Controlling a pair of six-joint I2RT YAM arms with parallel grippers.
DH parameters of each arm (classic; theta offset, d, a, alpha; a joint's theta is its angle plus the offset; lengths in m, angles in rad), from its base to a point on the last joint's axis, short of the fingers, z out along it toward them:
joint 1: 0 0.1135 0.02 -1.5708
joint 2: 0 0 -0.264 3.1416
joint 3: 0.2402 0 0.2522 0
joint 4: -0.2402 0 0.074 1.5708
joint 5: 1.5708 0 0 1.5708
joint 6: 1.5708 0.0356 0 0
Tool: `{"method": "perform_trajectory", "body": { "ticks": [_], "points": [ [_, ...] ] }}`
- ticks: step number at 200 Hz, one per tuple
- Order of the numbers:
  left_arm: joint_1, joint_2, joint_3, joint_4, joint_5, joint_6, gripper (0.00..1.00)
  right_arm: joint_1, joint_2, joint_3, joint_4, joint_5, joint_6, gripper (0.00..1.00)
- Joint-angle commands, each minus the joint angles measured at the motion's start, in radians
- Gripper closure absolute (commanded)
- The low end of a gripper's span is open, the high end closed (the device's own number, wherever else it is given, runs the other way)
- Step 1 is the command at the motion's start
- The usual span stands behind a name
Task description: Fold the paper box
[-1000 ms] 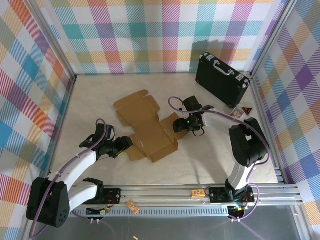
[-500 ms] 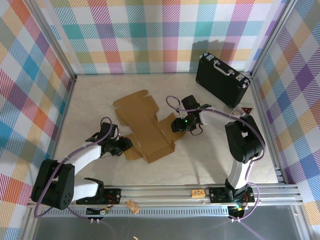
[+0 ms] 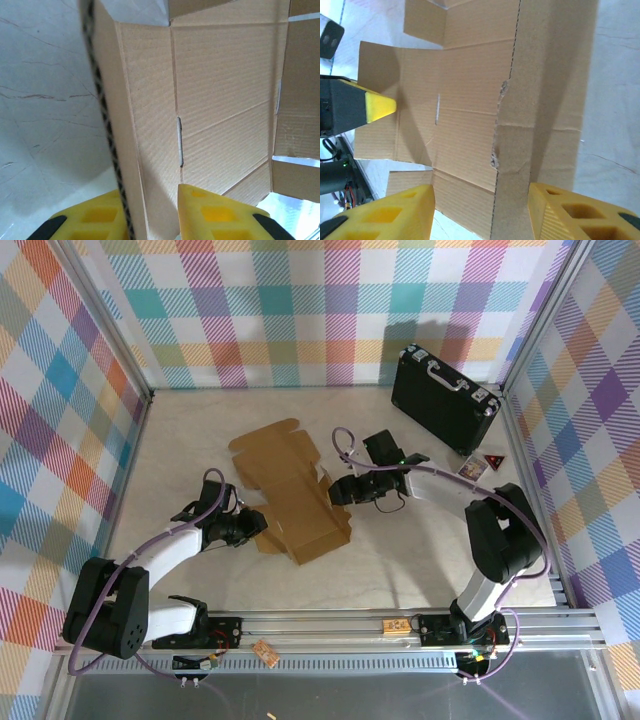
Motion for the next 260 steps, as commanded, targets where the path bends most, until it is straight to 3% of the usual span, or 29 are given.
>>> {"method": "perform_trajectory", "body": {
  "ticks": [1,86,168,236,260],
  "points": [
    [-0.012,0.007,0.020,0.027,0.029,0.016,0.73,0.019,0.054,0.010,0.045,-0.079,0.016,0.47],
    [-0.012,0.017,0.023,0.032,0.030,0.020,0.73,0.070,0.181,0.027,0.109,-0.141,0.084,0.47],
    [-0.015,0.023,0.039,0.036,0.031,0.014,0.73,0.101,0.237,0.043,0.220,-0.285,0.206,0.48],
    [-0.020,0.035,0.059,0.027,0.025,0.016,0.72,0.128,0.336,0.073,0.237,-0.288,0.259,0.49],
    [-0.021,0.038,0.073,0.019,0.022,0.016,0.72,0.128,0.351,0.072,0.226,-0.237,0.265,0.49]
  ]
}}
